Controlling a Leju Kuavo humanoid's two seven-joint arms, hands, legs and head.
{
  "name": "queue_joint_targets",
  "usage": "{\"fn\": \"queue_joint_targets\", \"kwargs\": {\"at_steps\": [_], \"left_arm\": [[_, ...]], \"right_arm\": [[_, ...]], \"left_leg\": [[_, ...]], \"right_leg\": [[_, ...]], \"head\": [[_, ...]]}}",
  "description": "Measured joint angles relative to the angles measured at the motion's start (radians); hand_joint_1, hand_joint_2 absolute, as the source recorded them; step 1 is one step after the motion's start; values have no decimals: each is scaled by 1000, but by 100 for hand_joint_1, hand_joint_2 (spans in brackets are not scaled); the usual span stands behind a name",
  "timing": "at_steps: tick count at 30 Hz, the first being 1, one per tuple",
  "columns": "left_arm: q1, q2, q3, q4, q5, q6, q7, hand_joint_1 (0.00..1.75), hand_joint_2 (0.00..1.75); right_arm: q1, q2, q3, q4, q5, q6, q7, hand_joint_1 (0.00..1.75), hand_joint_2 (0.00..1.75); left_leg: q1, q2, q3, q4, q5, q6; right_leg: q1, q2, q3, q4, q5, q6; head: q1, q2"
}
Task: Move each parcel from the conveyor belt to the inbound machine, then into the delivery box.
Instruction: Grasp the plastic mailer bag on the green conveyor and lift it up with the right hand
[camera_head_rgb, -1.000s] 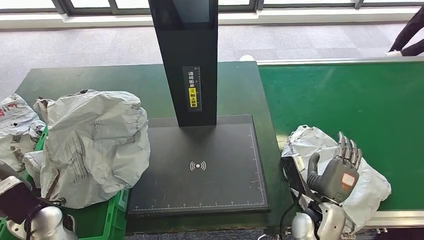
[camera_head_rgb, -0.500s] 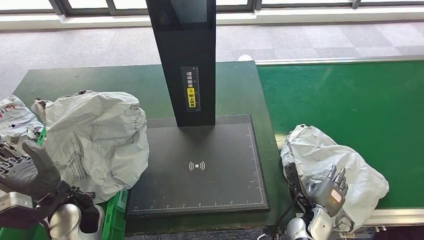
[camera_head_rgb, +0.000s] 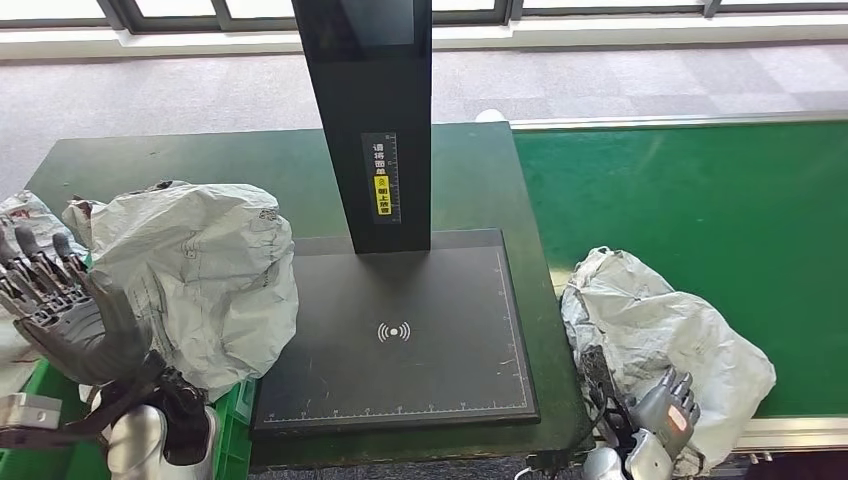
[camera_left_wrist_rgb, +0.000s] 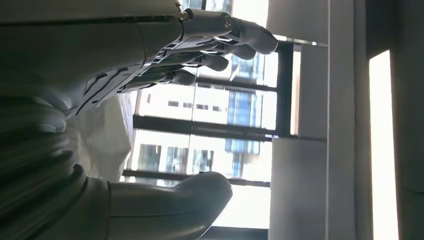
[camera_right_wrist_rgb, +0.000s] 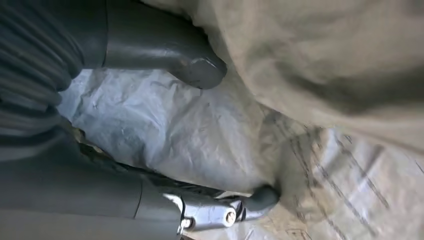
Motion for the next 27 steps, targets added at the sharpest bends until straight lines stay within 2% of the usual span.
{"fn": "queue_joint_targets", "kwargs": {"at_steps": [4,11,22,25,27], "left_arm": [[-2,1,-16,11,26,-63,0,0,175],[-3,1,-28,29,31,-69,0,0,175],[-4,2,-47,38,30,-83,0,0,175],[-4,2,-49,39,37,-115,0,0,175],[1,2,-54,35,49,-160,0,0,175]], "right_arm": [[-28,-19,-24,58,14,36,30,175,175],[-70,-41,-52,125,18,61,31,175,175],[-92,-60,-63,144,4,61,20,175,175],[-93,-60,-63,145,-7,41,2,175,175],[-90,-60,-66,145,-31,-3,-38,175,175]], "left_leg": [[0,1,3,0,-1,1],[1,2,11,0,-2,3],[1,1,12,2,-2,4],[1,1,12,2,-2,4],[1,1,11,2,-2,4]], "right_leg": [[0,2,3,-1,0,1],[1,2,12,-5,-1,3],[2,2,16,-5,2,5],[2,3,15,-5,1,5],[2,2,15,-5,1,5]], "head": [[0,0],[0,0],[0,0],[0,0],[0,0]]}}
